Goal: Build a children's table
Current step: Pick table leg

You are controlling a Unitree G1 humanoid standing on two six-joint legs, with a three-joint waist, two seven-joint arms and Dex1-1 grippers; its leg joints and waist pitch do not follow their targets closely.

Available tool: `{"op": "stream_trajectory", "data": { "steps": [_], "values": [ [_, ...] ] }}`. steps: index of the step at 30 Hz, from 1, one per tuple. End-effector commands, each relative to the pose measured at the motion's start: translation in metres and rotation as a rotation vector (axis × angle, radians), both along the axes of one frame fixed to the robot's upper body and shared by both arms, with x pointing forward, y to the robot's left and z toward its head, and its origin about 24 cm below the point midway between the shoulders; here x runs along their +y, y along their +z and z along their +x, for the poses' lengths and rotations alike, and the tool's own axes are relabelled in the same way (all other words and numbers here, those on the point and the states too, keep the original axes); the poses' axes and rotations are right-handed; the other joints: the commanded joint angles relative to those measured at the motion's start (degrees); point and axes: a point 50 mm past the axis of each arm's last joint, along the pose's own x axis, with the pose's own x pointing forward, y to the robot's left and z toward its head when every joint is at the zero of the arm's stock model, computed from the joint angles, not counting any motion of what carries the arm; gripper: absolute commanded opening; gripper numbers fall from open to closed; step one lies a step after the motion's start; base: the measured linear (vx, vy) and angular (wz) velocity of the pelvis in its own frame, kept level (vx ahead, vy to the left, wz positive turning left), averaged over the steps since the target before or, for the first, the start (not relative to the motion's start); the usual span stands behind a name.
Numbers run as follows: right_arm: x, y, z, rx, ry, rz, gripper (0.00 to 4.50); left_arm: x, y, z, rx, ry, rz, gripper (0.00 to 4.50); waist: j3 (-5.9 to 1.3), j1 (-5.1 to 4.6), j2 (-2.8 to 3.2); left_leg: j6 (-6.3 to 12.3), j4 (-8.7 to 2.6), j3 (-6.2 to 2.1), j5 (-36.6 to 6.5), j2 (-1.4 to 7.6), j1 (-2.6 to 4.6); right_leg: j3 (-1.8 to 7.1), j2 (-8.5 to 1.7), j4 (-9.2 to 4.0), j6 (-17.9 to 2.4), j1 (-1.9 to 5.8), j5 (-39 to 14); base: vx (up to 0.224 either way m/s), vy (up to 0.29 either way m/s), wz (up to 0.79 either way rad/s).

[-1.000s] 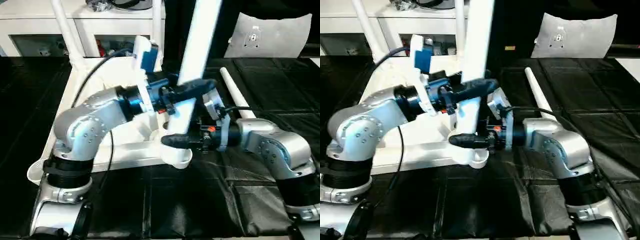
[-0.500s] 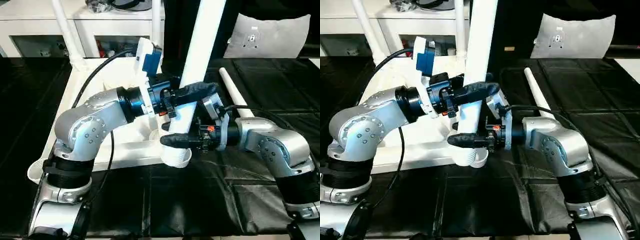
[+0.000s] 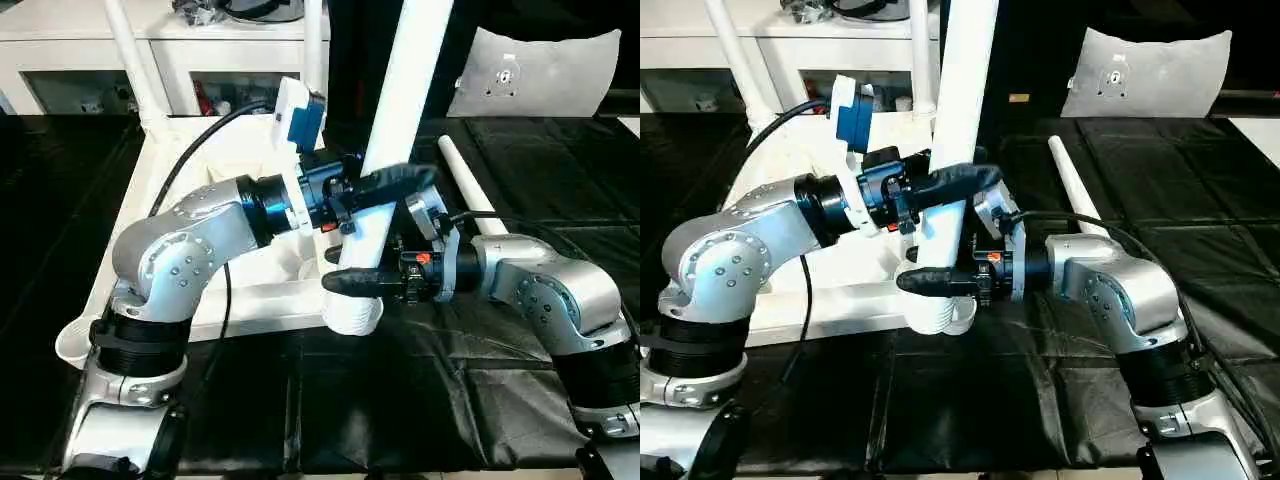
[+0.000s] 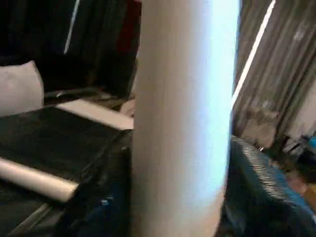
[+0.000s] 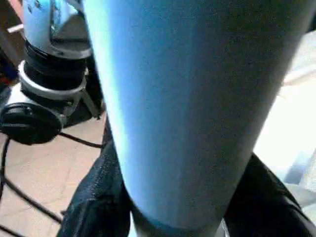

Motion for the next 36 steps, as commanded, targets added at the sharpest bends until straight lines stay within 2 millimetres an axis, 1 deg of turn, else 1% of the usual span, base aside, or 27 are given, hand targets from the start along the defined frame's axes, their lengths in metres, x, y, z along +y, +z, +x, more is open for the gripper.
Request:
{"op": "stream_trajectory", "data": {
  "steps": [1, 4, 5, 6, 9, 10, 11, 13, 14, 16, 17, 18, 19, 20, 21, 22, 23, 24, 25, 26, 27, 29, 30, 32, 33, 35, 36],
  "values": [
    [-0.001, -0.007, 0.004, 0.021, -0.051, -0.038, 1.91, -0.015, 0.012, -0.017, -0.063, -0.102, -0.025, 2.94, -4.58, 0.20, -1.20, 3.29, -3.33, -0.12, 2.26, 2.15, -0.49, 3.00, -4.15, -4.09, -11.45, 4.30, -4.82, 0.000, 0.000, 0.00],
    [0.001, -0.009, 0.002, 0.032, -0.059, -0.028, 1.91, -0.022, 0.008, -0.021, -0.069, -0.101, -0.009, 3.07, -4.49, 0.17, -1.13, 3.34, -3.34, -0.10, 1.95, 2.16, -0.47, 3.01, -4.14, -4.26, -10.86, 4.24, -5.95, 0.000, 0.000, 0.00],
    [0.002, -0.009, 0.002, 0.030, -0.061, -0.024, 1.91, -0.023, 0.008, -0.020, -0.070, -0.091, -0.009, 3.31, -4.48, 0.17, -1.12, 3.34, -3.35, -0.09, 1.91, 2.14, -0.47, 3.01, -4.10, -4.32, -10.72, 4.24, -6.17, 0.000, 0.000, 0.00],
    [0.003, -0.010, 0.001, 0.026, -0.067, -0.014, 1.91, -0.025, 0.007, -0.019, -0.073, -0.067, -0.010, 3.31, -4.36, 0.09, -1.10, 3.39, -3.39, -0.10, 1.82, 2.16, -0.51, 3.03, -4.04, -4.47, -10.36, 4.17, -6.49, 0.000, 0.000, 0.00],
    [0.006, -0.013, 0.003, 0.031, -0.156, 0.027, 1.91, -0.026, 0.012, -0.014, -0.093, 0.016, -0.071, 3.49, -4.35, 0.11, -1.03, 3.21, -3.47, -0.19, 1.96, 2.25, -0.48, 3.03, -4.16, -4.57, -10.21, 4.13, -6.60, 0.000, 0.000, 0.00],
    [0.007, -0.014, 0.003, 0.059, -0.207, 0.057, 1.91, -0.021, 0.021, -0.009, -0.082, 0.074, -0.163, 3.60, -4.30, -0.03, -0.90, 2.88, -3.44, -0.16, 1.75, 2.17, -0.53, 3.01, -4.10, -4.53, -10.54, 4.17, -5.98, 0.000, 0.000, 0.00],
    [0.007, -0.015, 0.003, 0.067, -0.215, 0.063, 1.91, -0.019, 0.022, -0.008, -0.077, 0.086, -0.183, 3.74, -4.24, -0.07, -0.97, 2.86, -3.50, -0.15, 1.67, 2.18, -0.58, 3.03, -4.12, -4.64, -10.70, 4.21, -5.81, 0.000, 0.000, 0.00],
    [0.007, -0.016, 0.003, 0.081, -0.255, 0.091, 1.91, -0.013, 0.028, -0.003, -0.059, 0.133, -0.256, 3.74, -4.23, 0.00, -1.12, 2.80, -3.55, -0.18, 1.47, 2.11, -0.57, 3.01, -4.08, -4.58, -10.71, 4.28, -5.77, 0.000, 0.000, 0.00],
    [0.007, -0.017, 0.003, 0.081, -0.301, 0.115, 1.91, -0.006, 0.029, 0.002, -0.046, 0.177, -0.287, 3.93, -4.19, 0.04, -0.86, 2.75, -3.57, -0.25, 1.31, 2.12, -0.52, 2.98, -4.16, -4.63, -10.73, 4.19, -6.06, 0.000, 0.000, 0.00],
    [0.005, -0.018, 0.003, 0.073, -0.356, 0.144, 1.91, 0.003, 0.029, 0.009, -0.027, 0.236, -0.310, 3.97, -4.06, 0.00, -0.87, 2.24, -3.65, -0.16, 0.29, 1.96, -0.49, 2.96, -4.10, -4.90, -10.07, 4.13, -7.78, 0.000, 0.000, 0.00],
    [-0.002, -0.020, 0.005, 0.048, -0.461, 0.148, 1.91, 0.017, 0.024, 0.015, -0.022, 0.290, -0.283, 4.00, -3.97, -0.06, -0.33, 2.10, -3.67, -0.26, 0.20, 2.01, -0.47, 2.95, -4.05, -4.94, -9.55, 4.00, -8.11, 0.000, 0.000, 0.00],
    [-0.002, -0.020, 0.005, 0.048, -0.461, 0.148, 1.90, 0.017, 0.024, 0.015, -0.022, 0.290, -0.283, 4.00, -3.91, -0.15, -0.45, 1.89, -3.76, -0.25, 0.01, 2.05, -0.38, 2.95, -4.04, -5.11, -8.93, 3.81, -8.57, 0.000, 0.000, 0.00],
    [-0.005, -0.021, 0.005, 0.037, -0.502, 0.144, 1.90, 0.022, 0.021, 0.016, -0.028, 0.303, -0.260, 4.00, -3.92, -0.32, -0.57, 1.52, -3.86, -0.24, -0.51, 1.90, -0.33, 2.89, -3.93, -5.15, -8.11, 3.91, -9.50, 0.000, 0.000, 0.00],
    [-0.009, -0.021, 0.005, 0.017, -0.537, 0.135, 1.90, 0.027, 0.016, 0.017, -0.041, 0.312, -0.210, 4.00, -3.95, -0.37, -0.52, 1.32, -3.86, -0.23, -0.64, 1.89, -0.21, 2.90, -3.84, -5.11, -7.92, 3.87, -9.73, 0.000, 0.000, 0.00],
    [-0.014, -0.022, 0.005, -0.012, -0.591, 0.105, 1.90, 0.033, 0.004, 0.017, -0.073, 0.322, -0.082, 4.00, -3.84, -0.42, -0.21, 1.02, -4.06, -0.39, -0.60, 2.04, -0.20, 2.89, -3.89, -5.21, -7.27, 3.72, -10.22, 0.000, 0.000, 0.00],
    [-0.015, -0.022, 0.005, -0.023, -0.610, 0.093, 1.90, 0.035, -0.001, 0.017, -0.084, 0.324, -0.032, 4.00, -3.85, -0.66, -0.17, 0.85, -4.19, -0.43, -0.57, 2.06, -0.10, 2.95, -3.71, -4.98, -5.85, 3.62, -10.57, 0.000, 0.000, 0.00],
    [-0.022, -0.023, 0.006, -0.067, -0.682, 0.042, 1.90, 0.042, -0.017, 0.017, -0.115, 0.325, 0.126, 4.00, -3.93, -0.61, -0.01, 0.74, -4.23, -0.51, -0.49, 2.10, 0.09, 2.92, -3.80, -5.03, -5.49, 3.51, -10.54, 0.000, 0.000, 0.00],
    [-0.022, -0.023, 0.007, -0.071, -0.690, 0.033, 1.90, 0.043, -0.019, 0.017, -0.119, 0.324, 0.144, 4.00, -3.79, -0.91, 0.35, 0.25, -4.26, -0.47, -0.42, 2.16, 0.19, 2.98, -3.71, -4.95, -5.49, 3.31, -9.86, 0.000, 0.000, 0.00],
    [-0.028, -0.026, 0.006, -0.110, -0.742, -0.056, 1.90, 0.053, -0.039, 0.015, -0.156, 0.312, 0.296, 4.00, -3.82, -1.07, 0.33, 0.00, -4.35, -0.38, -0.60, 2.15, 0.25, 3.06, -3.70, -4.93, -5.97, 3.40, -8.69, 0.000, 0.000, 0.00],
    [-0.028, -0.026, 0.006, -0.110, -0.742, -0.056, 1.90, 0.053, -0.039, 0.015, -0.156, 0.312, 0.296, 4.00, -3.84, -0.86, 0.45, 0.00, -4.42, -0.70, -0.27, 2.27, 0.33, 2.94, -3.79, -4.93, -6.20, 3.32, -8.24, 0.000, 0.000, 0.00],
    [-0.029, -0.028, 0.005, -0.131, -0.751, -0.084, 1.90, 0.056, -0.048, 0.013, -0.178, 0.281, 0.377, 4.00, -3.79, -1.13, 0.86, -0.27, -4.36, -0.45, -0.40, 2.18, 0.35, 3.05, -3.71, -4.57, -7.25, 3.32, -6.26, 0.000, 0.000, 0.00],
    [-0.030, -0.031, 0.003, -0.141, -0.752, -0.112, 1.90, 0.059, -0.064, 0.008, -0.209, 0.215, 0.514, 4.00, -3.77, -1.23, 0.75, -0.13, -4.60, -0.60, -0.77, 2.36, 0.33, 3.03, -3.77, -4.41, -8.06, 3.50, -4.40, 0.000, 0.000, 0.00],
    [-0.030, -0.032, 0.002, -0.137, -0.754, -0.114, 1.90, 0.061, -0.073, 0.006, -0.234, 0.179, 0.592, 3.82, -3.62, -1.32, 0.78, 0.08, -4.67, -0.58, -1.41, 2.38, 0.38, 3.10, -3.86, -4.61, -8.54, 3.40, -3.99, 0.000, 0.000, 0.00],
    [-0.029, -0.033, 0.000, -0.122, -0.747, -0.100, 1.90, 0.067, -0.091, 0.003, -0.256, 0.117, 0.717, 3.65, -3.59, -1.58, 0.80, -0.16, -4.77, -0.49, -2.63, 2.41, 0.38, 3.18, -4.00, -4.51, -9.38, 3.53, -4.01, 0.000, 0.000, 0.00],
    [-0.029, -0.033, 0.000, -0.118, -0.746, -0.097, 1.90, 0.068, -0.094, 0.003, -0.255, 0.108, 0.735, 3.65, -3.46, -1.73, 0.82, -0.28, -4.87, -0.49, -3.40, 2.41, 0.34, 3.22, -4.05, -4.57, -9.61, 3.60, -4.51, 0.000, 0.000, 0.00],
    [-0.029, -0.034, -0.002, -0.102, -0.744, -0.083, 1.90, 0.075, -0.110, 0.001, -0.250, 0.059, 0.829, 3.46, -3.22, -2.09, 0.92, -0.50, -5.06, -0.51, -5.04, 2.35, 0.30, 3.24, -4.12, -4.90, -9.56, 3.59, -6.50, 0.000, 0.000, 0.00],
    [-0.028, -0.034, -0.002, -0.098, -0.743, -0.082, 1.90, 0.081, -0.120, 0.001, -0.250, 0.021, 0.876, 3.46, -3.17, -2.21, 0.80, -0.55, -5.12, -0.54, -5.63, 2.26, 0.23, 3.26, -4.20, -5.23, -9.15, 3.71, -8.12, 0.000, 0.000, 0.00]
  ]
}}
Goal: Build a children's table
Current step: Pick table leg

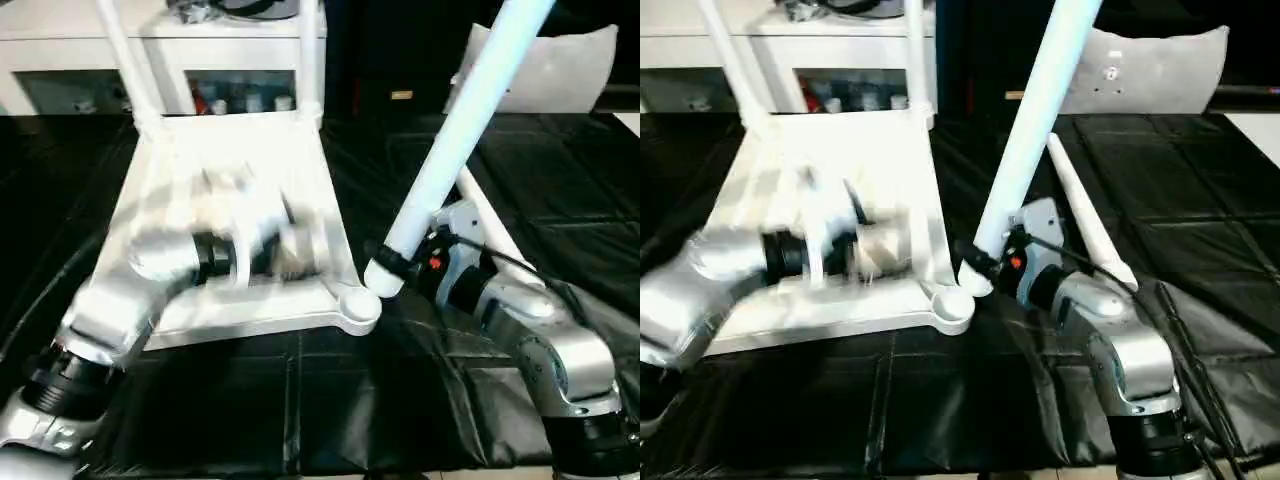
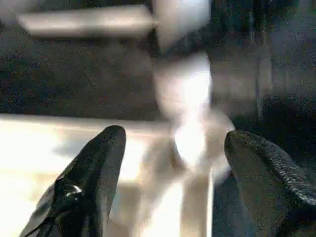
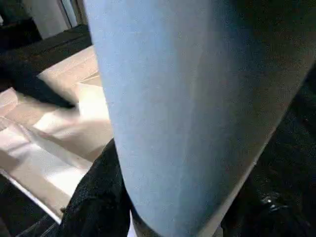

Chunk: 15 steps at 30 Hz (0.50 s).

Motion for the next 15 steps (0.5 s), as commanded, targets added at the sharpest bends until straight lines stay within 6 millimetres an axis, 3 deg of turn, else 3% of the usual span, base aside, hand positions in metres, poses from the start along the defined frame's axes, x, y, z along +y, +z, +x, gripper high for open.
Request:
{"op": "stream_trajectory", "data": {
  "steps": [1, 2, 7, 15],
  "values": [
    [0.001, 0.006, -0.002, -0.020, 0.006, 0.014, 1.90, 0.004, -0.009, -0.001, 0.004, -0.036, 0.063, 3.32, -3.34, -0.29, 0.43, -0.46, -4.76, -0.45, -5.83, 2.31, 0.22, 3.30, -4.21, -4.54, -9.23, 3.64, -8.89, 0.000, 0.000, 0.00],
    [0.001, 0.006, -0.003, -0.023, 0.010, 0.013, 1.90, 0.007, -0.012, -0.001, 0.020, -0.036, 0.071, 3.25, -3.35, -0.35, 0.80, -0.76, -4.78, -0.55, -5.62, 2.37, 0.18, 3.32, -4.39, -4.39, -9.58, 3.67, -8.92, 0.000, 0.000, 0.00],
    [0.005, 0.005, -0.007, -0.033, 0.031, 0.009, 1.90, 0.015, -0.020, -0.002, 0.092, -0.046, 0.084, 2.83, -3.33, -0.76, 0.72, -0.41, -4.78, -0.52, -5.46, 2.46, 0.18, 3.30, -4.34, -4.23, -11.41, 3.59, -6.92, 0.000, 0.000, 0.00],
    [0.007, 0.006, -0.009, -0.041, 0.048, 0.012, 1.90, 0.022, -0.026, -0.002, 0.126, -0.036, 0.094, 2.12, -3.13, -1.07, 0.72, -0.25, -4.86, -0.47, -6.55, 2.52, 0.21, 3.39, -4.42, -4.41, -12.05, 3.53, -8.31, 0.000, 0.000, 0.00]
  ]
}}
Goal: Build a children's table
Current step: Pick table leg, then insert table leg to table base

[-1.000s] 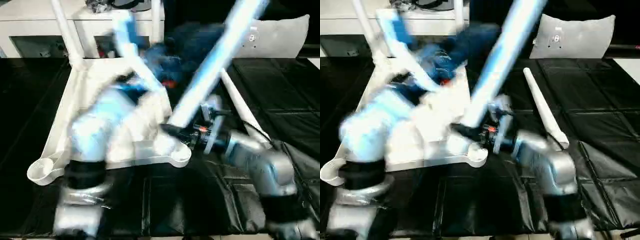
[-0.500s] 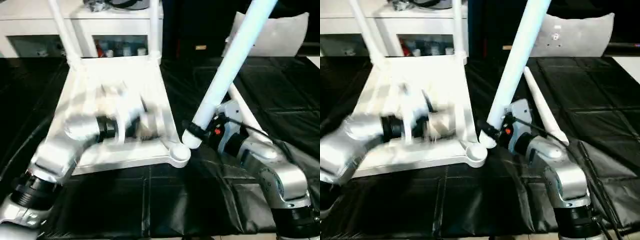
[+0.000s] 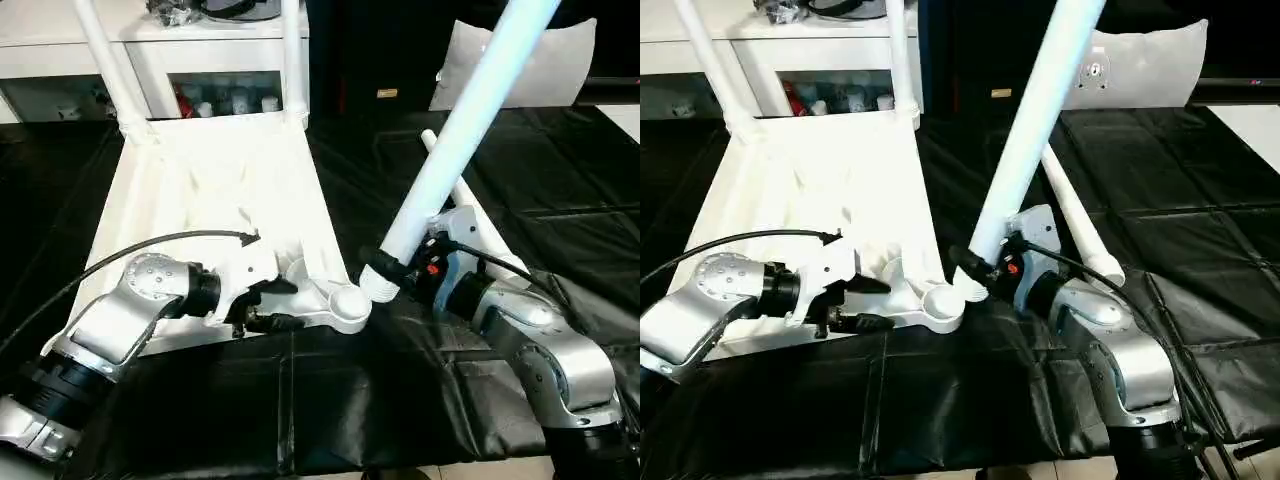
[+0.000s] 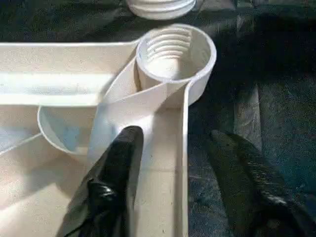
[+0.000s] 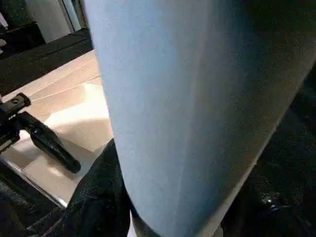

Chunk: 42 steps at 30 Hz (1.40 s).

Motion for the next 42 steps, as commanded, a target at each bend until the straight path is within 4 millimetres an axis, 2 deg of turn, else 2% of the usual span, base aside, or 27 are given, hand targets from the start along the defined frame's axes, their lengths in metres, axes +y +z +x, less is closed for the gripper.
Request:
{"op": "stream_trajectory", "data": {
  "steps": [1, 6, 10, 12, 16, 26, 34, 37, 42],
  "values": [
    [0.002, 0.007, -0.002, -0.034, 0.019, 0.012, 1.90, 0.002, 0.000, 0.001, 0.000, 0.006, 0.011, 2.02, -3.22, 0.00, 0.58, -0.19, -4.80, -0.53, -6.81, 2.57, 0.22, 3.38, -4.44, -4.41, -12.03, 3.48, -8.51, 0.000, 0.000, 0.00],
    [0.002, 0.006, -0.002, -0.031, 0.018, 0.021, 1.90, 0.001, -0.002, -0.003, 0.011, 0.030, -0.013, 1.74, -3.19, 0.00, 0.64, -0.04, -4.81, -0.52, -6.83, 2.63, 0.20, 3.45, -4.51, -4.45, -12.38, 3.45, -8.39, 0.000, 0.000, 0.00],
    [0.006, 0.006, -0.003, -0.030, 0.028, 0.032, 1.90, 0.000, -0.007, -0.004, -0.007, 0.053, -0.011, 1.43, -2.98, -0.03, 0.54, 0.08, -4.92, -0.53, -7.76, 2.65, 0.14, 3.45, -4.57, -4.76, -11.76, 3.38, -10.85, 0.000, 0.000, 0.00],
    [0.007, 0.006, -0.003, -0.027, 0.030, 0.034, 1.90, -0.001, -0.008, -0.004, -0.007, 0.058, -0.014, 1.30, -2.98, 0.02, 0.69, 0.04, -4.94, -0.56, -7.68, 2.67, 0.18, 3.45, -4.57, -4.76, -11.63, 3.31, -10.98, 0.000, 0.000, 0.00],
    [0.008, 0.006, -0.004, -0.019, 0.039, 0.037, 1.90, -0.001, -0.009, -0.004, -0.011, 0.066, -0.018, 1.01, -2.93, -0.01, 0.60, 0.06, -5.02, -0.57, -7.94, 2.65, 0.16, 3.49, -4.52, -4.81, -11.40, 3.28, -11.13, 0.000, 0.000, 0.00],
    [0.020, 0.006, -0.010, 0.028, 0.201, -0.001, 1.90, 0.001, -0.017, -0.006, -0.006, 0.011, 0.043, 0.12, -2.82, -0.03, 0.67, 0.25, -5.18, -0.69, -8.93, 2.71, 0.18, 3.51, -4.53, -5.06, -10.81, 3.24, -12.57, 0.000, 0.000, 0.00],
    [0.030, -0.001, -0.002, 0.040, 0.226, -0.080, 1.90, 0.002, -0.019, -0.007, -0.019, -0.026, 0.066, 0.00, -2.87, -0.15, 0.43, -0.11, -5.19, -0.58, -7.96, 2.69, 0.11, 3.54, -4.63, -4.97, -11.37, 3.14, -11.56, 0.000, 0.000, 0.00],
    [0.032, -0.003, 0.004, 0.039, 0.226, -0.114, 1.90, 0.001, -0.020, -0.009, -0.031, -0.063, 0.075, 0.00, -3.05, -0.07, 0.56, 0.07, -5.10, -0.56, -6.37, 2.74, 0.10, 3.56, -4.67, -4.70, -11.78, 3.29, -9.01, 0.000, 0.000, 0.00],
    [0.033, -0.005, 0.006, 0.051, 0.239, -0.126, 1.90, 0.002, -0.022, -0.010, -0.026, -0.071, 0.084, 0.00, -2.95, -0.08, 0.51, 0.07, -5.24, -0.51, -6.74, 2.84, 0.20, 3.54, -4.64, -4.65, -12.07, 3.32, -8.68, 0.000, 0.000, 0.00]
  ]
}}
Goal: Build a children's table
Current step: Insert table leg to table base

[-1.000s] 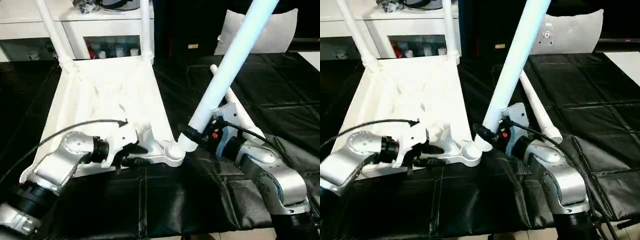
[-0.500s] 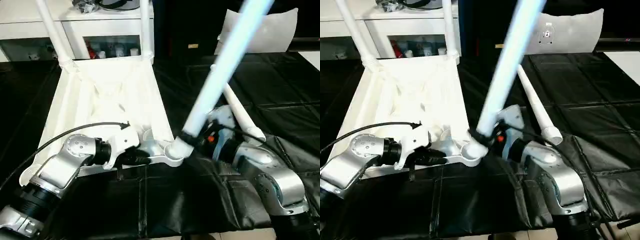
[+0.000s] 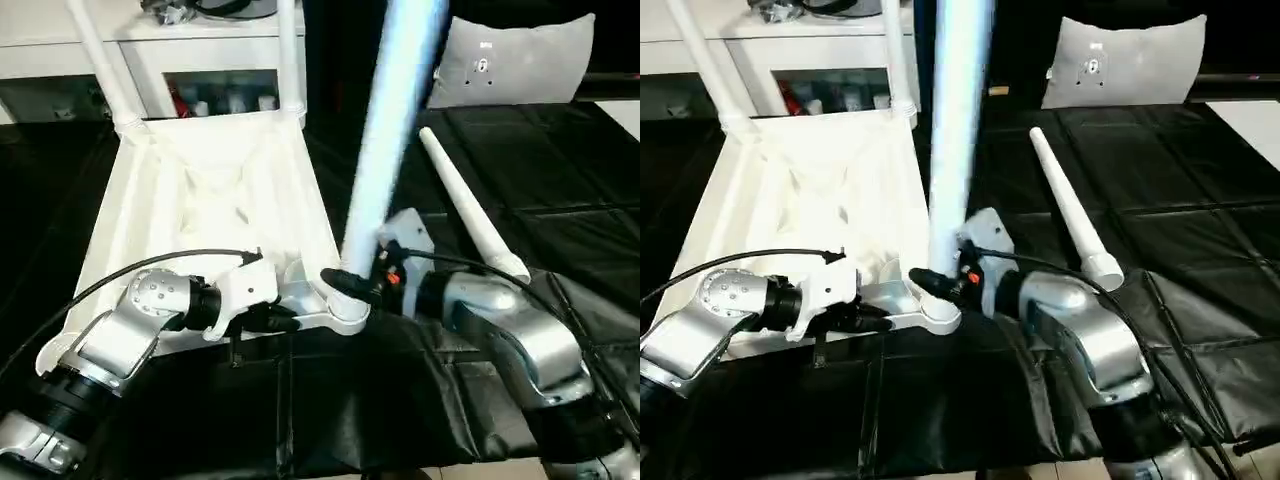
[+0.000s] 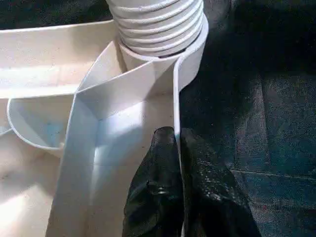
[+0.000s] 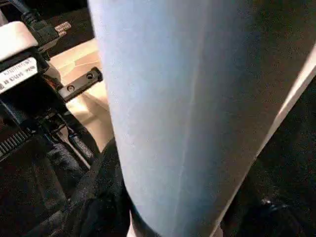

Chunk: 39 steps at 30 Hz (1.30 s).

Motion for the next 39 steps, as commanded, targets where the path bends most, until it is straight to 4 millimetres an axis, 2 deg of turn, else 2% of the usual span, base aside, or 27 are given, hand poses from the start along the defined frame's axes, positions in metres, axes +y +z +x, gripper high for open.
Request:
{"op": "stream_trajectory", "data": {
  "steps": [1, 6, 7, 9, 12, 16, 17, 20, 21, 24, 26, 31, 37, 38, 39],
  "values": [
    [-0.001, -0.004, 0.002, 0.012, 0.008, -0.036, 1.90, 0.002, -0.008, -0.003, 0.025, -0.014, 0.039, 0.00, -3.03, 0.04, 0.25, 0.10, -4.82, -0.61, -6.88, 2.85, 0.19, 3.55, -4.70, -4.33, -12.09, 3.32, -9.06, 0.000, 0.000, 0.00],
    [-0.002, -0.009, -0.001, 0.025, 0.021, -0.040, 1.90, 0.003, -0.006, 0.005, 0.010, 0.108, 0.003, 0.00, -2.84, 0.09, 0.18, 0.01, -4.88, -0.45, -8.16, 2.89, 0.33, 3.64, -4.77, -4.67, -11.63, 3.12, -12.35, 0.000, 0.000, 0.00],
    [-0.002, -0.011, -0.002, 0.026, 0.015, -0.032, 1.90, 0.002, -0.005, 0.004, 0.039, 0.110, -0.020, 0.44, -2.66, 0.20, 0.28, -0.19, -4.96, -0.46, -9.55, 2.88, 0.46, 3.67, -4.81, -5.01, -11.14, 2.96, -15.14, 0.000, 0.000, 0.00],
    [-0.003, -0.012, -0.004, 0.028, 0.010, -0.029, 1.90, 0.002, -0.005, 0.004, 0.040, 0.103, -0.022, 0.55, -2.69, 0.15, 0.17, -0.28, -5.07, -0.56, -10.04, 2.88, 0.34, 3.64, -4.82, -5.14, -10.56, 3.02, -16.35, 0.000, 0.000, 0.00],
    [-0.003, -0.014, -0.005, 0.032, 0.003, -0.023, 1.90, 0.003, -0.009, 0.004, 0.013, 0.098, 0.002, 0.77, -2.72, 0.15, 0.29, -0.02, -5.05, -0.64, -9.56, 2.83, 0.25, 3.67, -4.80, -5.17, -10.08, 2.99, -15.97, 0.000, 0.000, 0.00],
    [-0.003, -0.015, -0.007, 0.035, 0.004, -0.020, 1.90, 0.002, -0.013, 0.005, 0.015, 0.108, -0.012, 0.98, -2.89, 0.09, 0.21, 0.48, -5.05, -0.65, -7.91, 2.86, 0.13, 3.57, -4.69, -4.92, -10.57, 3.17, -12.29, 0.000, 0.000, 0.00],
    [-0.002, -0.015, -0.007, 0.035, 0.005, -0.018, 1.90, 0.002, -0.013, 0.005, 0.022, 0.113, -0.019, 0.70, -2.87, 0.10, 0.47, 0.39, -5.06, -0.64, -8.09, 2.89, 0.22, 3.57, -4.72, -4.91, -10.88, 3.11, -12.04, 0.000, 0.000, 0.00],
    [-0.002, -0.016, -0.008, 0.035, 0.005, -0.017, 1.90, 0.003, -0.014, 0.005, 0.028, 0.115, -0.019, 0.67, -2.76, 0.13, 0.41, 0.27, -5.18, -0.61, -9.04, 2.95, 0.30, 3.61, -4.76, -5.02, -11.15, 3.06, -12.83, 0.000, 0.000, 0.00],
    [-0.003, -0.016, -0.009, 0.035, 0.006, -0.019, 1.90, 0.003, -0.014, 0.005, 0.033, 0.112, -0.022, 0.48, -2.68, 0.10, 0.38, 0.19, -5.23, -0.60, -9.57, 2.94, 0.30, 3.60, -4.73, -5.08, -11.04, 3.03, -13.63, 0.000, 0.000, 0.00],
    [-0.003, -0.017, -0.009, 0.035, 0.008, -0.021, 1.90, 0.004, -0.015, 0.004, 0.040, 0.100, -0.033, 0.27, -2.55, 0.14, 0.34, 0.13, -5.27, -0.59, -10.69, 2.84, 0.32, 3.65, -4.83, -5.46, -10.20, 2.94, -16.76, 0.000, 0.000, 0.00],
    [-0.003, -0.017, -0.009, 0.035, 0.010, -0.022, 1.90, 0.004, -0.014, 0.003, 0.044, 0.096, -0.039, 0.05, -2.63, 0.18, 0.30, 0.13, -5.32, -0.63, -10.25, 2.92, 0.33, 3.66, -4.82, -5.42, -9.96, 2.92, -16.68, 0.000, 0.000, 0.00],
    [-0.002, -0.018, -0.009, 0.036, 0.024, -0.033, 1.90, 0.005, -0.015, -0.001, 0.068, 0.076, -0.048, 0.05, -2.76, 0.09, 0.18, 0.73, -5.32, -0.51, -8.14, 2.84, 0.19, 3.58, -4.75, -5.14, -10.61, 3.15, -13.10, 0.000, 0.000, 0.00],
    [-0.001, -0.019, -0.009, 0.047, 0.067, -0.071, 1.90, 0.002, -0.015, -0.004, 0.068, 0.022, -0.047, 0.00, -2.74, 0.07, 0.16, 1.25, -5.39, -0.39, -7.36, 2.84, 0.34, 3.55, -4.72, -5.23, -10.84, 3.26, -12.73, 0.000, 0.000, 0.00],
    [0.000, -0.021, -0.008, 0.058, 0.087, -0.090, 1.90, 0.001, -0.014, -0.006, 0.065, -0.005, -0.042, 0.00, -2.83, 0.02, -0.23, 1.34, -5.38, -0.35, -7.16, 2.90, 0.39, 3.55, -4.70, -5.24, -10.87, 3.27, -12.61, 0.000, 0.000, 0.00],
    [0.000, -0.021, -0.008, 0.058, 0.087, -0.090, 1.90, 0.001, -0.014, -0.006, 0.065, -0.005, -0.042, 0.00, -2.86, 0.09, 0.01, 1.35, -5.35, -0.36, -6.70, 2.93, 0.44, 3.57, -4.74, -5.07, -11.03, 3.29, -11.99, 0.000, 0.000, 0.00]
  ]
}}
